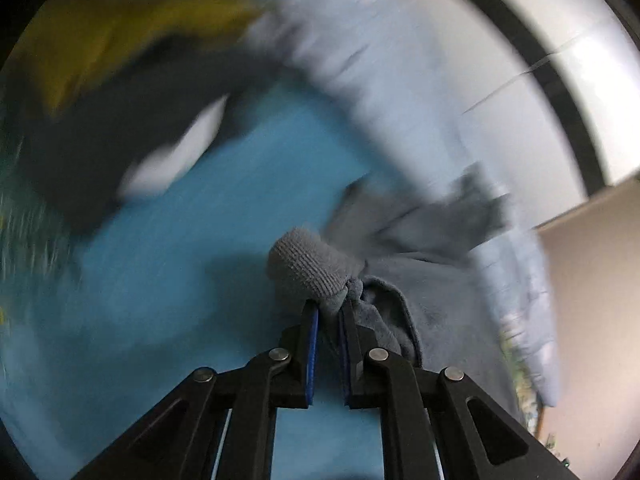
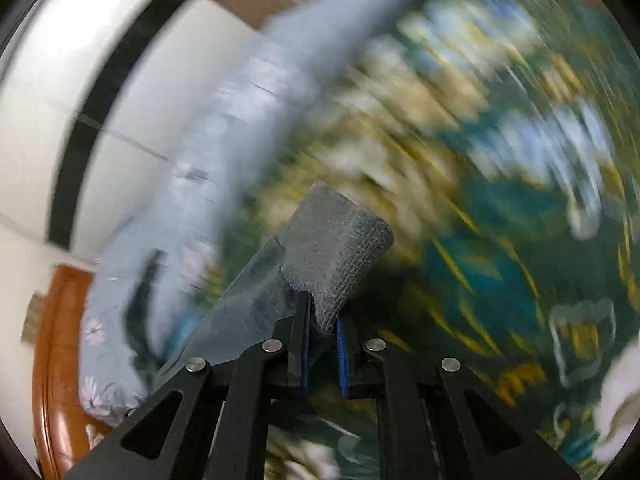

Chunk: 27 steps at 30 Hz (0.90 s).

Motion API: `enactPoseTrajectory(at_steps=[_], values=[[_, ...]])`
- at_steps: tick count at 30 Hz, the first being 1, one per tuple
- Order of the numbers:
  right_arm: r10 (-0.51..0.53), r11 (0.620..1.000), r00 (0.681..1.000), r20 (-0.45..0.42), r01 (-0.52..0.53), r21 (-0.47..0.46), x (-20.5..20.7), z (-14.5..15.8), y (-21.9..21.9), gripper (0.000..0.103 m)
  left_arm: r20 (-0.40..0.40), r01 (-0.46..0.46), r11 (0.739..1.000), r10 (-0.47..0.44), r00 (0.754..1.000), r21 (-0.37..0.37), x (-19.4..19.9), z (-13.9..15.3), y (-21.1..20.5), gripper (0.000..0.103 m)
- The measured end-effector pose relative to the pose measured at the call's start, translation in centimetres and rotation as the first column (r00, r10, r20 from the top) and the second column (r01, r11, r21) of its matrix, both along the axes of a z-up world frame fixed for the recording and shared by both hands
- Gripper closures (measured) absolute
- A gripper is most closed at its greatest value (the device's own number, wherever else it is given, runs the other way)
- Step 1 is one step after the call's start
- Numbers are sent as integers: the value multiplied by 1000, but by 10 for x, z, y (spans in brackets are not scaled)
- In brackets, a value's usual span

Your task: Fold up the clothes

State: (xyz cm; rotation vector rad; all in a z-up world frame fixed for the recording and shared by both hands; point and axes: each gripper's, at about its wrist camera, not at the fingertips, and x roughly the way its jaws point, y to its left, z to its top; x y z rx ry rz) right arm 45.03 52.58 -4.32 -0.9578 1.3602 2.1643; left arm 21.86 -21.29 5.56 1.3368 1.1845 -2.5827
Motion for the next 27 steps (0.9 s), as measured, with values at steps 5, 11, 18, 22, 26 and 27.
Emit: enactPoseTrajectory(at_steps=[5,11,18,22,26,27], values=[[-18,1000,998,65,20,-24,15,-26,-3,93,133,4,999,3,991,-53,20,-41,-11,95],[-16,998,1000,6,16,67,16,14,3,96,69,45,997,-41,997,-69,19,-15,-2,95],[-58,998,991,119,56,17,27,-22,14,98,171,77,992,-59,983,-99,27,-49,-3,92],[-74,997,987,140,71,25,33,-23,20,97,165,113,986,-92,982,-126,31,-40,-6,80],[-110,994,980,165,104,44,44,-20,32,97,158,148,977,-123,980,-152,34,-31,-10,63],[-117,993,978,173,109,55,46,-18,33,97,151,149,976,-125,981,-158,36,-28,-11,55]])
